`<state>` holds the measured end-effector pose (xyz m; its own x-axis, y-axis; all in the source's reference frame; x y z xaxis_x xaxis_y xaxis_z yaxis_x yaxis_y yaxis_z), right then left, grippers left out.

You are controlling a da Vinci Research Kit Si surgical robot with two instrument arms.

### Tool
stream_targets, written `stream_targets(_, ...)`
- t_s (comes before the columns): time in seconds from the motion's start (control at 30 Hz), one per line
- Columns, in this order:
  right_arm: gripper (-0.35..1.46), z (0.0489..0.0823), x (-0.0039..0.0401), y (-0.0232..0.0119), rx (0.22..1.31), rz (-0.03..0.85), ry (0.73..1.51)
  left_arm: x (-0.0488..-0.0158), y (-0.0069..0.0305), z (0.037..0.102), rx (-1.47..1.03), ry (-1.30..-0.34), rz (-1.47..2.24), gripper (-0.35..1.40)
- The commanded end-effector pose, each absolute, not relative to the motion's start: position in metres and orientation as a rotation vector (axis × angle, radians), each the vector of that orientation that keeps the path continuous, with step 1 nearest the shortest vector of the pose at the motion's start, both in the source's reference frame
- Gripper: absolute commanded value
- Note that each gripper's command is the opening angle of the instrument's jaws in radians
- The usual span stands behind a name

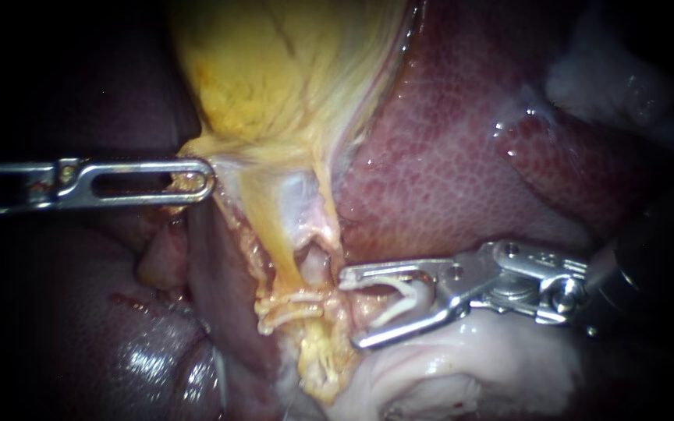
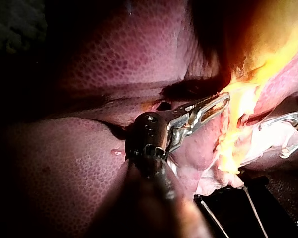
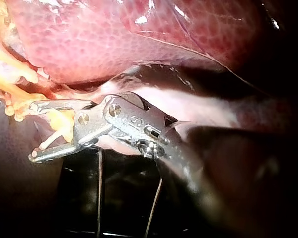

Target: Clipping third clip left tube

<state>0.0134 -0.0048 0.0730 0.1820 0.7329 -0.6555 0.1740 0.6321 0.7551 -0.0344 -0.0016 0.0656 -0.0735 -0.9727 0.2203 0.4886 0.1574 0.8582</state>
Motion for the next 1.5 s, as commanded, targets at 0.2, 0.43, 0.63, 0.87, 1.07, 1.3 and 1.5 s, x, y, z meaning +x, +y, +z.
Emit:
stream_targets(0.2,0.60,0.0754,0.0156,-0.0045,0.831,0.474,1.361,-0.0345,-0.0018,0.0654,0.632,-1.005,-1.352,-0.35)
stream_targets(0.43,0.60,0.0773,0.0158,-0.0032,0.806,0.498,1.350,-0.0346,-0.0020,0.0650,0.627,-1.005,-1.356,-0.35)
stream_targets(0.63,0.60,0.0784,0.0156,-0.0025,0.792,0.509,1.335,-0.0346,-0.0021,0.0649,0.626,-1.004,-1.356,-0.35)
stream_targets(0.87,0.60,0.0787,0.0166,-0.0022,0.787,0.515,1.334,-0.0348,-0.0021,0.0650,0.627,-1.005,-1.355,-0.35)
stream_targets(1.07,0.60,0.0779,0.0186,-0.0030,0.837,0.493,1.340,-0.0349,-0.0022,0.0650,0.629,-1.005,-1.354,-0.35)
stream_targets(1.3,0.60,0.0762,0.0200,-0.0045,0.945,0.483,1.388,-0.0349,-0.0022,0.0651,0.629,-1.005,-1.354,-0.35)
stream_targets(1.5,0.60,0.0751,0.0201,-0.0052,1.027,0.482,1.419,-0.0348,-0.0021,0.0653,0.630,-1.006,-1.353,-0.35)
